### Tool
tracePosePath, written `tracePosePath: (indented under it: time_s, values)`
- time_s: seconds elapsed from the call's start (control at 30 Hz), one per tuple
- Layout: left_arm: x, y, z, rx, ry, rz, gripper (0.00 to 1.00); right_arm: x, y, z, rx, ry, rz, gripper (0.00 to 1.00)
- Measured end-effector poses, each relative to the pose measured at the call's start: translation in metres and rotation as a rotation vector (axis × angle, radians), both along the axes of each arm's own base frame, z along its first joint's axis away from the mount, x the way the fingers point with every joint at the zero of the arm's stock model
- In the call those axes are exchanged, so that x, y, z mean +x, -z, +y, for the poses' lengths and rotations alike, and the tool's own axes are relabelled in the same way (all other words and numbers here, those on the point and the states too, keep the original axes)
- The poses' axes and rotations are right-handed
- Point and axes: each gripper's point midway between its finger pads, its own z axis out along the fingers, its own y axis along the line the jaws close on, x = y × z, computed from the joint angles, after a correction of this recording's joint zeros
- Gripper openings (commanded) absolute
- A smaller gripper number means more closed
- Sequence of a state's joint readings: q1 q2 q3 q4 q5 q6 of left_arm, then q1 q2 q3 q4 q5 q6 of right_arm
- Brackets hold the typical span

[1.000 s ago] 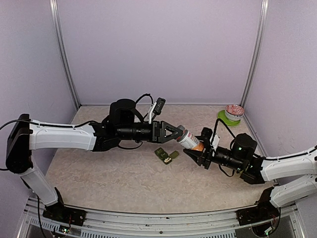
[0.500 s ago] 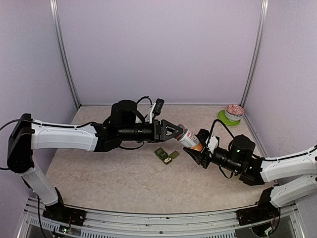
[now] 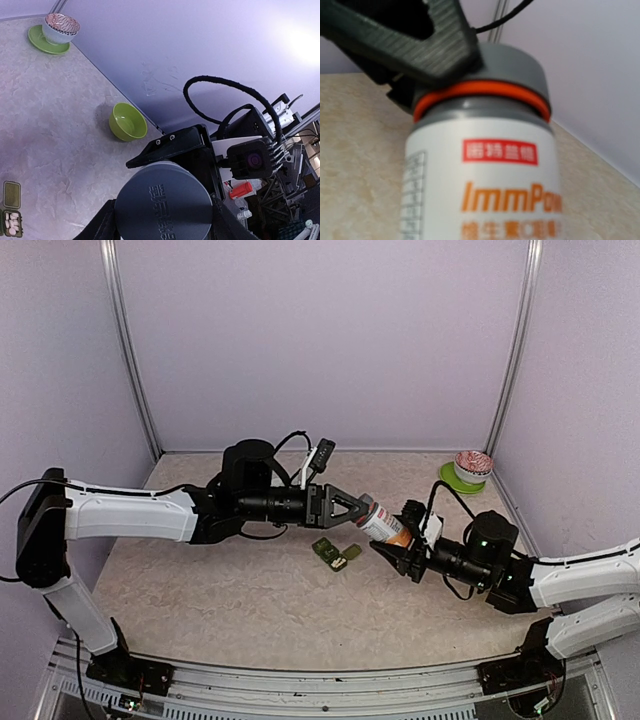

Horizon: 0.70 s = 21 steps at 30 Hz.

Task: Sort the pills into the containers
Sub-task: Close the lid of the pill bottle.

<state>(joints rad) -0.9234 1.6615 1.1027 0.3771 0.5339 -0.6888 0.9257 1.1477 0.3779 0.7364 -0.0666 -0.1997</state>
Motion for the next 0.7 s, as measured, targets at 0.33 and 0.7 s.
tracePosePath:
  time_s: [0.33,0.7]
  values:
    - [-0.012,-0.013,0.001,-0.019,0.068,-0.117,0.44,-0.013,-0.011,0.001,0.090,-0.061,0.104,0.00]
    - [-0.036,-0.022,0.010,0.004,0.184,-0.301,0.47,-0.038,-0.019,0.009,0.183,-0.194,0.274,0.00]
